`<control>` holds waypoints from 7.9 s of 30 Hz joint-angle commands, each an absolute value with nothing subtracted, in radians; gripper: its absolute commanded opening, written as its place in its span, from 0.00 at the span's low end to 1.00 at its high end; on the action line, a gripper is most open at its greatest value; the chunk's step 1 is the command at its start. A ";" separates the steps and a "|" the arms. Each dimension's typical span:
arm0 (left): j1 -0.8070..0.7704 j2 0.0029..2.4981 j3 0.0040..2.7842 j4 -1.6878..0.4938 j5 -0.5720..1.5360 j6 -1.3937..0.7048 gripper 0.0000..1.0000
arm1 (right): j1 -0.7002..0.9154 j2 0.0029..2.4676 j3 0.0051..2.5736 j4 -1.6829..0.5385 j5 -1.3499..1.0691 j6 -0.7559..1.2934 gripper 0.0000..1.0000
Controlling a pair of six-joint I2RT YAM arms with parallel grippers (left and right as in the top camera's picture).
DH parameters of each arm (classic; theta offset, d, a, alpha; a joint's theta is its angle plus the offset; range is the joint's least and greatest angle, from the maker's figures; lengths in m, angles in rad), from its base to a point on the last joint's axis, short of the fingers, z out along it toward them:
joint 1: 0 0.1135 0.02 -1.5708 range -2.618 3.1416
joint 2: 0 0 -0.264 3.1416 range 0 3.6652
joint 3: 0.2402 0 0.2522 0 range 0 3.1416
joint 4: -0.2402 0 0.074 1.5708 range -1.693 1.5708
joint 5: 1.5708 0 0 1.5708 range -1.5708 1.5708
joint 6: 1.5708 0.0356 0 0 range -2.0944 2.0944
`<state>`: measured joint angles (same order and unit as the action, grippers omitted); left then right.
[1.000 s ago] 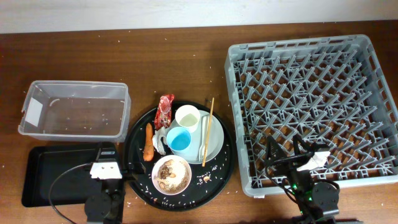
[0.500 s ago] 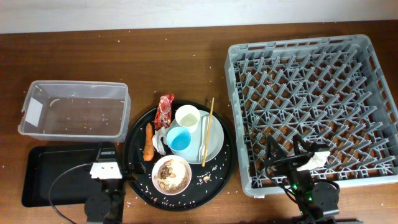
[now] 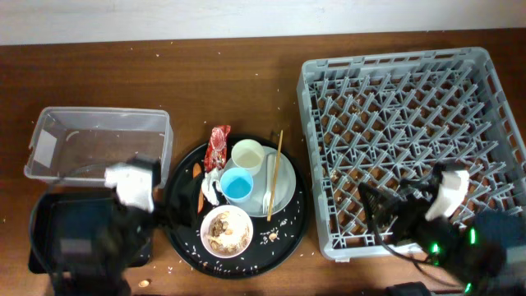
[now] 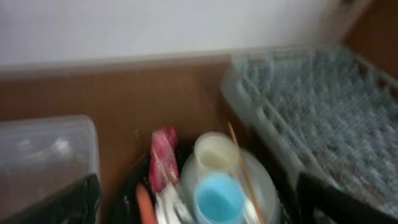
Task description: Sort waste into correct bins and load items into the dishwasher rack
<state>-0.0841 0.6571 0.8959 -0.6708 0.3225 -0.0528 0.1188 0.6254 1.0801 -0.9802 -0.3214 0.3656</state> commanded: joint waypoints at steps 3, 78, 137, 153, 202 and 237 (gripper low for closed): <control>-0.085 1.003 1.116 -0.725 0.545 -0.078 0.99 | 0.124 1.018 1.431 -1.221 -0.329 0.239 0.99; -0.193 1.288 1.431 -0.715 1.516 0.137 0.00 | 0.344 1.132 1.453 -0.802 -0.841 0.039 0.78; -0.351 1.716 1.229 -0.927 0.127 -0.145 0.37 | -0.065 1.087 1.528 -1.438 -0.434 0.150 0.80; -0.095 1.374 1.432 -0.951 1.143 0.125 0.00 | 0.371 1.141 1.527 -1.248 -0.508 0.104 0.72; -0.036 1.372 1.431 -0.968 1.177 0.144 0.99 | -0.701 1.669 1.528 -1.338 0.004 0.418 0.60; -0.308 1.340 1.233 -1.040 -0.109 -0.239 0.49 | 0.567 1.562 1.397 -1.156 -0.126 0.515 0.52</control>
